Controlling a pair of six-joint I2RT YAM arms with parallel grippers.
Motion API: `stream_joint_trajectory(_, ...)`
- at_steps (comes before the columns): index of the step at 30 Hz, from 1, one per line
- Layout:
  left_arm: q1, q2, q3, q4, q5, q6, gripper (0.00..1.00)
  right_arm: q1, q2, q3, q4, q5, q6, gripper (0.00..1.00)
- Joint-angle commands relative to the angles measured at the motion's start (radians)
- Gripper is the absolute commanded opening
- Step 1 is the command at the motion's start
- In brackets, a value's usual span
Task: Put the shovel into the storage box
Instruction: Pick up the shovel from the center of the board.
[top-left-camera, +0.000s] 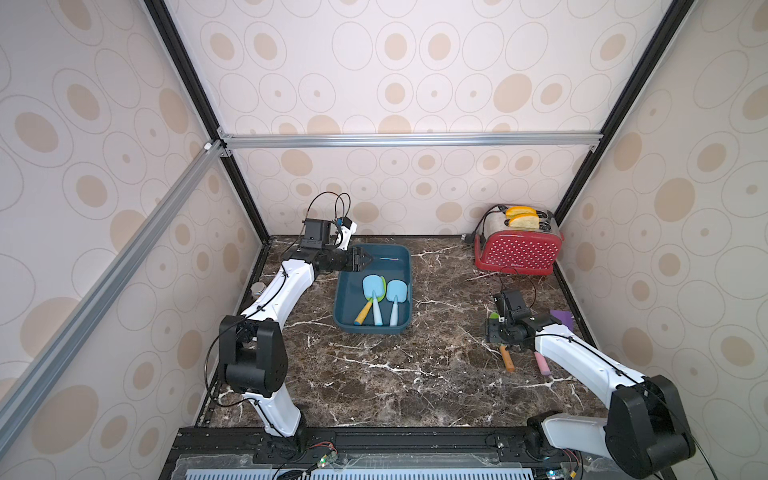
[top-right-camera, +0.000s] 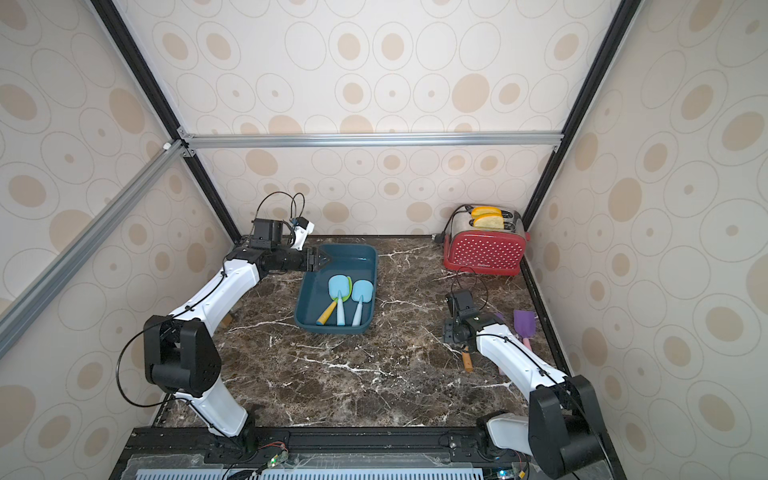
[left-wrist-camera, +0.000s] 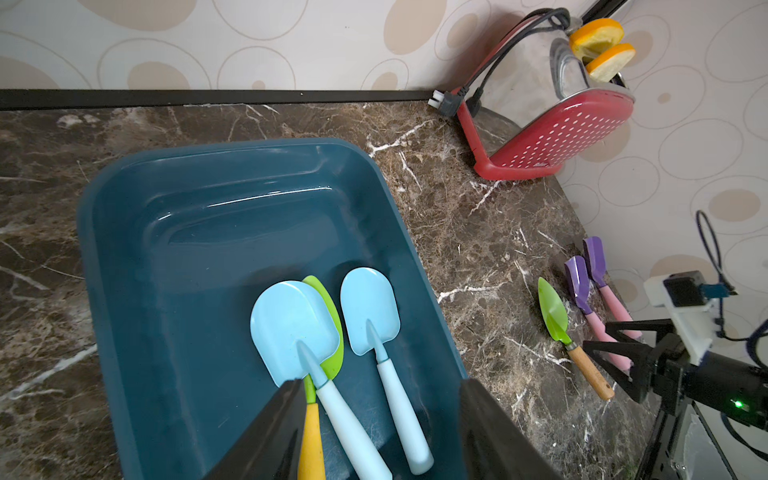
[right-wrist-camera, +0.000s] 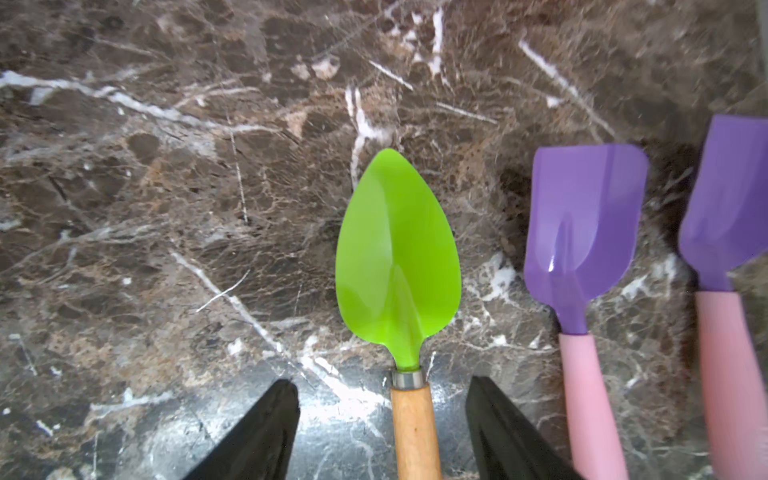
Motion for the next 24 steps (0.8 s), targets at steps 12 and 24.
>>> stream_joint_trajectory(12,-0.001,-0.057,-0.066,0.069,0.031,-0.025,0.63,-0.016,-0.048,-0.141,0.031,-0.060,0.154,0.68)
stream_joint_trajectory(24,-0.001,-0.083,-0.107,0.093,0.039,-0.043,0.64,-0.020,-0.116,-0.234,0.025,-0.076,0.186,0.59)
